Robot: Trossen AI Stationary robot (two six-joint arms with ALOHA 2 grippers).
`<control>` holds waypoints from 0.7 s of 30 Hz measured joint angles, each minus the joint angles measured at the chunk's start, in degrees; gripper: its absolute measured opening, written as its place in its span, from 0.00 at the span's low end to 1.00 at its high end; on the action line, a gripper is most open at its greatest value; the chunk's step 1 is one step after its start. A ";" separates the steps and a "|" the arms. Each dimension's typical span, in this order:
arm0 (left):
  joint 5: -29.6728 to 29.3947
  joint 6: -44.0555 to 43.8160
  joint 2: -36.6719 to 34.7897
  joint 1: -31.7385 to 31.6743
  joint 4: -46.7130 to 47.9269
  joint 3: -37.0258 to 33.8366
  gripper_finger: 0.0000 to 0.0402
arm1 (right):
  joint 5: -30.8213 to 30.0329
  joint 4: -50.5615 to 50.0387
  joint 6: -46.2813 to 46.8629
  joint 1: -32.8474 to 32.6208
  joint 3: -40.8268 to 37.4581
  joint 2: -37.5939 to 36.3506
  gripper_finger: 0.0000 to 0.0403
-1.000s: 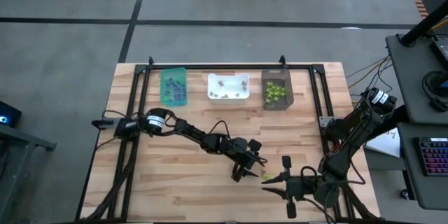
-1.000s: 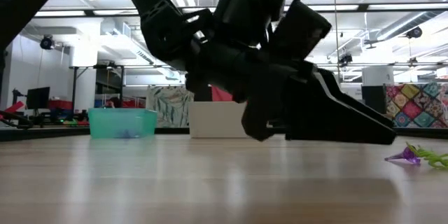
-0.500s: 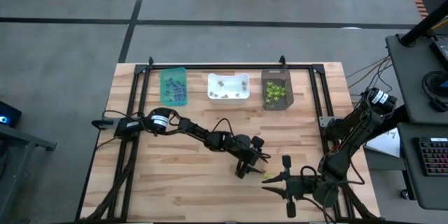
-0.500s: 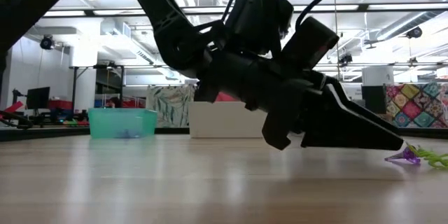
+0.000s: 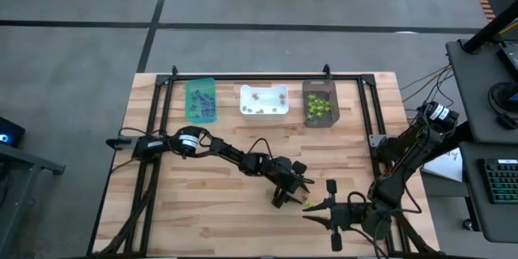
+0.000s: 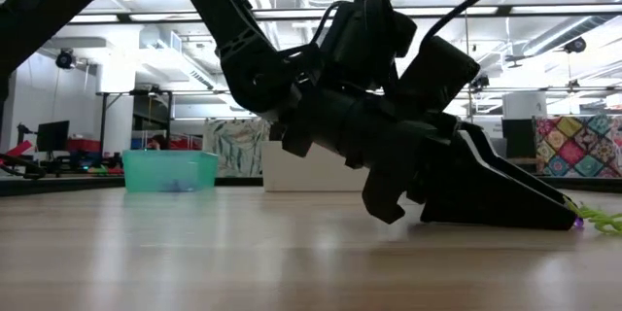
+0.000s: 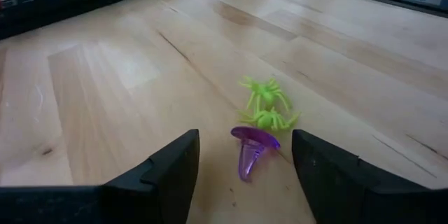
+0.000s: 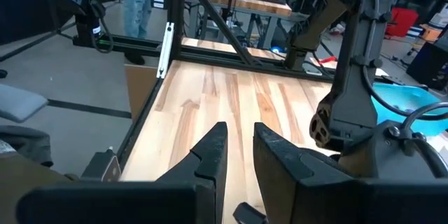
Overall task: Sort Halloween decoration
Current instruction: Put the purple witch toy into the light blue bin
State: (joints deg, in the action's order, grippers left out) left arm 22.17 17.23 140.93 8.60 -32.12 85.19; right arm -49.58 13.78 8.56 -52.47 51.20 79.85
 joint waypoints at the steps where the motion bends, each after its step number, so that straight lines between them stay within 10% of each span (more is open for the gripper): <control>1: 0.01 -0.01 0.01 -0.03 0.10 0.11 0.52 | 0.00 0.00 0.00 0.00 0.00 -0.02 0.15; 21: -0.41 0.77 0.06 -0.39 0.31 0.32 0.16 | 0.00 -0.17 0.85 0.00 0.00 -0.01 0.15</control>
State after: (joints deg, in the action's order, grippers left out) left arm 21.76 18.00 140.99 8.21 -31.81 85.52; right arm -49.58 13.61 9.41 -52.47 51.20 79.84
